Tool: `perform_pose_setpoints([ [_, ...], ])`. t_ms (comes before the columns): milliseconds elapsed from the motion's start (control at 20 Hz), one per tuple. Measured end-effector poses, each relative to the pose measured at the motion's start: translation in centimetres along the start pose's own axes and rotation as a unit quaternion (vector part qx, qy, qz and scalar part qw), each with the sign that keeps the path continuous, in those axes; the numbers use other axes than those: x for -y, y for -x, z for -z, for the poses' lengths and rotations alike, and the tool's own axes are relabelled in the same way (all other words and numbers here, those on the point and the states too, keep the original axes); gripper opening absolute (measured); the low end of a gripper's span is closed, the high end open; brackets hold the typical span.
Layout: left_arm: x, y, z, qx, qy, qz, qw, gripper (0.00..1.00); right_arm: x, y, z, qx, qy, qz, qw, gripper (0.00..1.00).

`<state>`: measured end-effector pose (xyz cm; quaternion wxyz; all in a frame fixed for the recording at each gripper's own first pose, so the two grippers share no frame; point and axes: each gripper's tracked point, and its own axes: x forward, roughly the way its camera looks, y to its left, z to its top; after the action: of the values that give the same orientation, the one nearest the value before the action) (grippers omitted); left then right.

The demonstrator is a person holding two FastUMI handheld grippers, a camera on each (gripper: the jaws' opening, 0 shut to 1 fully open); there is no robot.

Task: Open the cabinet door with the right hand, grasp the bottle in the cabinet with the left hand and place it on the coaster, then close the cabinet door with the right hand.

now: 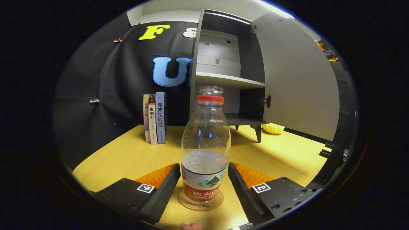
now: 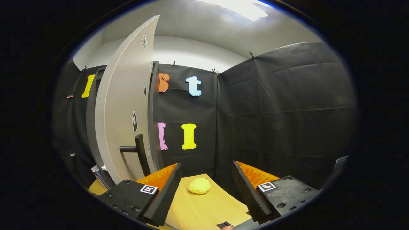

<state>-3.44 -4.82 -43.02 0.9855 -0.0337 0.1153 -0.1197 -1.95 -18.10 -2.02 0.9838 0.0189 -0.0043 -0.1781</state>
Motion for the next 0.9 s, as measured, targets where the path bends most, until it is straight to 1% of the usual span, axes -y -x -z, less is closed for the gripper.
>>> perform_pose_setpoints([
  [100, -0.2, 0.8, -0.7, -0.002, -0.004, -0.009, 1.0, 0.95, 0.1, -0.2, 0.0, -0.002, -0.011, -0.003, 1.0, 0.98],
  [150, -0.3, 1.3, -1.5, -0.001, -0.004, -0.015, 1.0, 0.92, 0.5, -0.3, 0.1, -0.002, -0.013, 0.001, 1.0, 0.98],
  [200, -0.4, 1.9, -2.5, 0.003, -0.002, -0.022, 1.0, 0.95, 0.8, -0.3, 0.1, -0.002, -0.008, 0.005, 1.0, 0.98],
  [350, -0.5, 3.5, -6.5, 0.015, 0.011, -0.038, 0.999, 0.95, -0.2, -0.3, 0.1, 0.002, 0.032, -0.012, 0.999, 0.97],
  [400, -0.6, 4.1, -8.1, 0.017, 0.018, -0.042, 0.999, 0.95, -0.5, -0.3, -0.1, 0.006, 0.039, -0.018, 0.999, 0.97],
  [500, 0.4, 5.0, -11.2, 0.009, 0.055, -0.025, 0.998, 0.95, -1.1, -0.3, -0.4, 0.015, 0.044, -0.024, 0.999, 0.97],
  [550, 0.5, 5.5, -12.9, 0.009, 0.072, -0.024, 0.997, 0.94, -1.3, -0.4, -0.5, 0.017, 0.042, -0.028, 0.999, 0.97],
  [600, 0.1, 6.3, -15.0, 0.017, 0.082, -0.032, 0.996, 0.95, -1.7, -0.6, -0.6, 0.017, 0.038, -0.035, 0.999, 0.97],
  [700, -1.3, 7.4, -19.4, 0.04, 0.072, -0.06, 0.995, 0.95, -2.0, -0.6, -0.5, 0.014, 0.03, -0.043, 0.999, 0.97],
  [800, -3.0, 8.1, -23.2, 0.054, 0.041, -0.091, 0.994, 0.94, -2.2, -0.7, -0.5, 0.011, 0.025, -0.048, 0.998, 0.95],
  [900, -4.0, 8.6, -26.4, 0.063, 0.024, -0.108, 0.992, 0.95, -2.2, -0.6, -0.3, 0.006, 0.021, -0.05, 0.999, 0.95],
])
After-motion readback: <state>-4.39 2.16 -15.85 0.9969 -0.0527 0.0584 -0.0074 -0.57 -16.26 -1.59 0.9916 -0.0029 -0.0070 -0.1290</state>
